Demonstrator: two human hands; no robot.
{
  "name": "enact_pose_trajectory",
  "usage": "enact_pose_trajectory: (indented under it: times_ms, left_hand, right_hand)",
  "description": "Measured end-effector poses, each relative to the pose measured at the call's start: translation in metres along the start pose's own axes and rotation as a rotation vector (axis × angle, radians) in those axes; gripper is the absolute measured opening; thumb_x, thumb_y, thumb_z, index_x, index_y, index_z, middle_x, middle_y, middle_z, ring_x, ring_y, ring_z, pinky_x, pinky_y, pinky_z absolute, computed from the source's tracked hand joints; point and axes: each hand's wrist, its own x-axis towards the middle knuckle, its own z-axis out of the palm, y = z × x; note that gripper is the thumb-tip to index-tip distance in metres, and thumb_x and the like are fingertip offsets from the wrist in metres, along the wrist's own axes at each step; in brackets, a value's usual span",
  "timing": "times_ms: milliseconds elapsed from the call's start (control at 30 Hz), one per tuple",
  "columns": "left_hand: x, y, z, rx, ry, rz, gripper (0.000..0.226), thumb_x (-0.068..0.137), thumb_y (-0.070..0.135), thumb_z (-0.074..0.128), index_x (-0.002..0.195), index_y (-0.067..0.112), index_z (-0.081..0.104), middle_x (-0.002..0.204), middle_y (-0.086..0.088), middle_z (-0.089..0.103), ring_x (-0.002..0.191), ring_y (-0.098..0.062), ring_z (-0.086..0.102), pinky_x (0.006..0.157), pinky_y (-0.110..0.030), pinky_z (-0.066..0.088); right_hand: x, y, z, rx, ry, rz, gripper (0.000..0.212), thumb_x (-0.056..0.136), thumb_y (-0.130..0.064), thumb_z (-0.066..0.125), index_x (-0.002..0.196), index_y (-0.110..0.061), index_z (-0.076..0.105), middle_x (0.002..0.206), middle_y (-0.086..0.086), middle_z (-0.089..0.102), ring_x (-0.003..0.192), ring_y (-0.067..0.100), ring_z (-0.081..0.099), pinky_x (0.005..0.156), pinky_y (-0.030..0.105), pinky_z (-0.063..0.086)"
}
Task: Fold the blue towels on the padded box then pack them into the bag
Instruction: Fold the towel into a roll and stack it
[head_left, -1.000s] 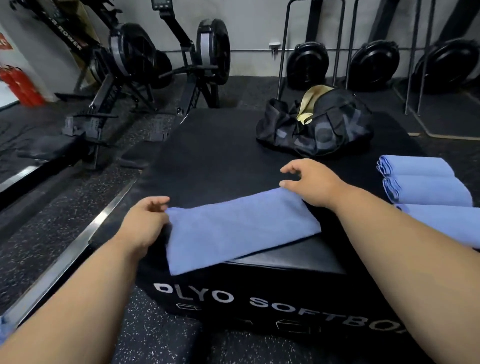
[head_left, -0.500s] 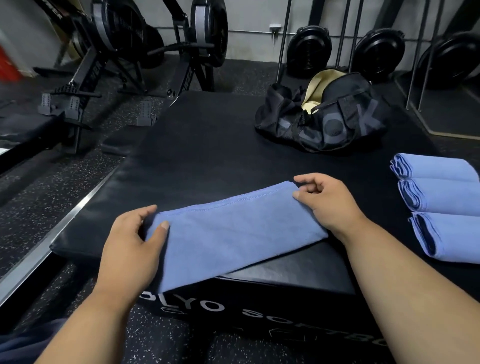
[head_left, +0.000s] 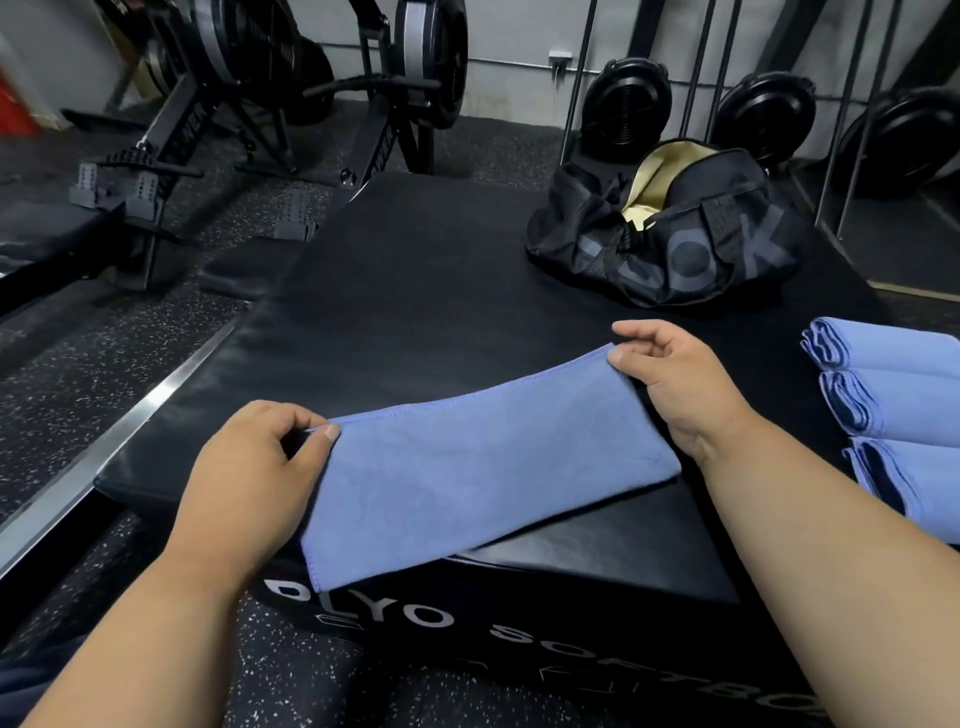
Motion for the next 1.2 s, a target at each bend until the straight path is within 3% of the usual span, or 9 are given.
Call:
enact_pose_trajectory:
  times_ms: [167,267,367,467,600,667,1000,1100,1200]
  left_hand:
    - [0.006,-0.003,0.000,-0.072,0.024,-0.078,0.013,0.095,0.036,0.073,0.083,0.033,0.069,0.085,0.020,0.068,0.084,0.003,0.061,0.068,-0.026,0.045]
    - [0.009,-0.006,-0.001,-0.091,0.002,-0.104,0.008,0.094,0.035,0.073,0.086,0.034,0.071,0.084,0.029,0.068,0.083,0.006,0.061,0.066,-0.028,0.047]
    - [0.012,-0.009,-0.004,-0.069,-0.020,-0.064,0.004,0.095,0.037,0.072,0.096,0.041,0.073,0.094,0.026,0.070,0.090,0.004,0.063,0.077,-0.025,0.047]
    - [0.015,-0.013,-0.004,-0.025,-0.053,-0.019,0.018,0.098,0.038,0.069,0.116,0.040,0.075,0.109,0.022,0.067,0.103,-0.002,0.061,0.089,-0.026,0.045]
    - [0.015,-0.013,-0.006,-0.032,-0.070,-0.017,0.005,0.097,0.039,0.069,0.096,0.043,0.072,0.103,0.022,0.067,0.099,-0.002,0.063,0.084,-0.029,0.048]
    - [0.015,-0.013,-0.006,-0.029,-0.065,-0.023,0.010,0.097,0.038,0.070,0.087,0.042,0.070,0.096,0.020,0.067,0.092,-0.001,0.063,0.078,-0.029,0.047]
    - [0.009,-0.007,-0.004,0.007,0.033,-0.031,0.017,0.092,0.024,0.073,0.077,0.032,0.068,0.084,0.020,0.068,0.088,0.001,0.061,0.071,-0.019,0.044]
    - [0.010,-0.006,-0.005,-0.011,0.037,-0.064,0.015,0.090,0.024,0.076,0.077,0.032,0.071,0.091,0.029,0.067,0.087,0.001,0.062,0.071,-0.020,0.047]
    - [0.012,-0.004,-0.004,-0.092,0.027,-0.136,0.016,0.088,0.025,0.077,0.086,0.040,0.073,0.084,0.030,0.070,0.084,0.006,0.064,0.068,-0.021,0.048]
  right_hand:
    - [0.010,0.004,0.007,-0.141,-0.025,-0.009,0.027,0.093,-0.005,0.075,0.114,-0.022,0.073,0.091,-0.001,0.076,0.081,0.010,0.069,0.081,0.027,0.055]
    - [0.011,0.007,0.012,-0.292,0.012,-0.021,0.022,0.092,-0.013,0.077,0.107,-0.028,0.074,0.091,-0.005,0.078,0.077,0.005,0.069,0.078,0.025,0.053]
    - [0.014,0.009,0.016,-0.313,0.055,-0.045,0.019,0.093,-0.016,0.076,0.106,-0.030,0.074,0.092,-0.004,0.077,0.077,0.003,0.067,0.078,0.024,0.051]
    - [0.015,0.011,0.020,-0.303,0.073,-0.090,0.019,0.094,-0.014,0.075,0.106,-0.030,0.074,0.093,-0.002,0.076,0.079,0.002,0.066,0.079,0.022,0.052]
    - [0.013,0.011,0.018,-0.228,0.075,-0.212,0.023,0.096,-0.008,0.072,0.111,-0.025,0.073,0.093,-0.006,0.068,0.079,-0.002,0.061,0.075,0.012,0.050]
    - [0.015,0.009,0.020,-0.266,0.035,-0.245,0.024,0.096,-0.008,0.072,0.111,-0.028,0.072,0.095,-0.008,0.069,0.080,-0.003,0.061,0.076,0.011,0.049]
    - [0.034,0.016,0.031,-0.450,0.019,-0.261,0.017,0.096,-0.015,0.069,0.099,-0.032,0.070,0.090,-0.009,0.069,0.071,-0.002,0.057,0.070,0.005,0.043]
    - [0.036,0.019,0.030,-0.485,0.005,-0.258,0.018,0.095,-0.016,0.070,0.100,-0.033,0.070,0.087,-0.009,0.067,0.067,-0.001,0.054,0.070,0.010,0.044]
    - [0.038,0.020,0.029,-0.572,-0.012,-0.243,0.019,0.096,-0.024,0.070,0.111,-0.034,0.071,0.096,-0.008,0.065,0.072,0.002,0.056,0.078,0.021,0.049]
